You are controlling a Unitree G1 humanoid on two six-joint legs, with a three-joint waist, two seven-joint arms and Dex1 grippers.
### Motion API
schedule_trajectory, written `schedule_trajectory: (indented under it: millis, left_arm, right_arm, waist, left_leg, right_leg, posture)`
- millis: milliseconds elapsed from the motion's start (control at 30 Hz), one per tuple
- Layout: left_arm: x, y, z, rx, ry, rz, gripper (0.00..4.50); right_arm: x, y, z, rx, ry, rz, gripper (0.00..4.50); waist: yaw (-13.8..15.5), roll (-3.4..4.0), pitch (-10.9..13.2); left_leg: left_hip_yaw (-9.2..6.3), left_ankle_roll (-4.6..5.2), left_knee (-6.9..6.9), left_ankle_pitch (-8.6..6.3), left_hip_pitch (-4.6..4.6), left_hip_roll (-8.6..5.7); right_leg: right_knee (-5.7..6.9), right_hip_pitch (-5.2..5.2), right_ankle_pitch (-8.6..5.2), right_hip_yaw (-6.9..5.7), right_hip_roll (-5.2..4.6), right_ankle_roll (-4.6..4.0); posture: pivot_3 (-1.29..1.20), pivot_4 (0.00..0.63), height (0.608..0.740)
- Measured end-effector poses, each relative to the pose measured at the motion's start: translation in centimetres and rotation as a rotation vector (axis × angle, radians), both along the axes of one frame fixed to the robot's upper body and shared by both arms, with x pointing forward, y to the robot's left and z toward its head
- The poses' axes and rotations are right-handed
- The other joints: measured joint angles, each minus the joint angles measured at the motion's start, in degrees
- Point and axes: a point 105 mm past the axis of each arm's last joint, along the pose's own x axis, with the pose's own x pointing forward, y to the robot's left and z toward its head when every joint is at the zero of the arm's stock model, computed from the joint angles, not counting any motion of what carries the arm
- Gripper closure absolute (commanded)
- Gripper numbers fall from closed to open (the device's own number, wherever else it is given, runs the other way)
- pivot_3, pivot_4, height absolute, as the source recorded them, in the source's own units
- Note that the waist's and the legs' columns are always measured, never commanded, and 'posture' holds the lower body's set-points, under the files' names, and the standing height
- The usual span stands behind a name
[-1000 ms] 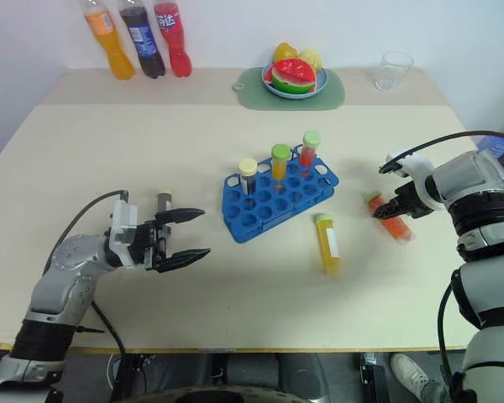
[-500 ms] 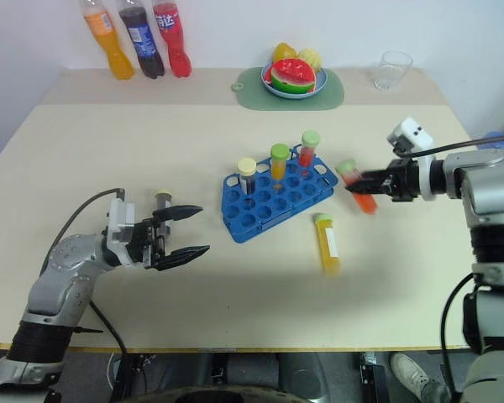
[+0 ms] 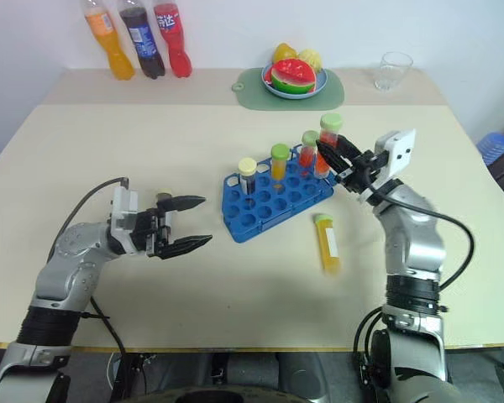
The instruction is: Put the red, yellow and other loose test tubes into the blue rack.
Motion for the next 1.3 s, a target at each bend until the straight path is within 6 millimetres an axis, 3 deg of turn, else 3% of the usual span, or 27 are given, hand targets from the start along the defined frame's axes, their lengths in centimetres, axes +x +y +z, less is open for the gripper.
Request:
schedule_trajectory:
  millis: [67, 267, 867, 1300]
  left_arm:
    - [0.0, 0.1, 0.0, 0.005, 0.0, 0.0, 0.28]
    - [0.0, 0.4, 0.0, 0.02, 0.0, 0.009, 0.28]
    - [-0.2, 0.8, 0.0, 0.032, -0.003, 0.032, 0.28]
    - [-0.2, 0.8, 0.0, 0.032, -0.003, 0.032, 0.28]
  right_arm:
    - [0.3, -0.1, -1.2, -0.01, 0.014, -0.02, 3.77]
    - [0.5, -0.2, -1.7, -0.026, -0.041, -0.035, 3.77]
    - [-0.9, 0.1, -2.1, -0.004, -0.045, -0.008, 3.77]
    - [-0.2, -0.9, -2.3, -0.016, -0.05, -0.07, 3.77]
  waist:
    - [0.02, 0.01, 0.0]
    - [-0.12, 0.01, -0.01]
    - [-0.06, 0.01, -0.01]
    - [-0.08, -0.01, -0.02]
  left_leg:
    - [0.01, 0.0, 0.0, 0.0, 0.0, 0.0]
    - [0.0, 0.0, 0.0, 0.0, 0.03, 0.01]
    - [0.0, 0.0, 0.01, 0.0, 0.04, 0.02]
    - [0.0, -0.01, 0.03, 0.01, 0.1, 0.01]
  right_leg:
    - [0.0, 0.0, 0.0, 0.01, -0.02, 0.0]
    - [0.03, 0.01, 0.0, 0.0, -0.01, 0.0]
    - [0.05, 0.03, 0.0, 0.01, -0.03, 0.0]
    - [0.05, 0.1, 0.0, 0.01, -0.02, -0.01]
  posture:
    - [0.0, 0.15, 0.74]
    - [0.0, 0.15, 0.74]
    - [0.0, 0.15, 0.74]
    - [0.0, 0.15, 0.74]
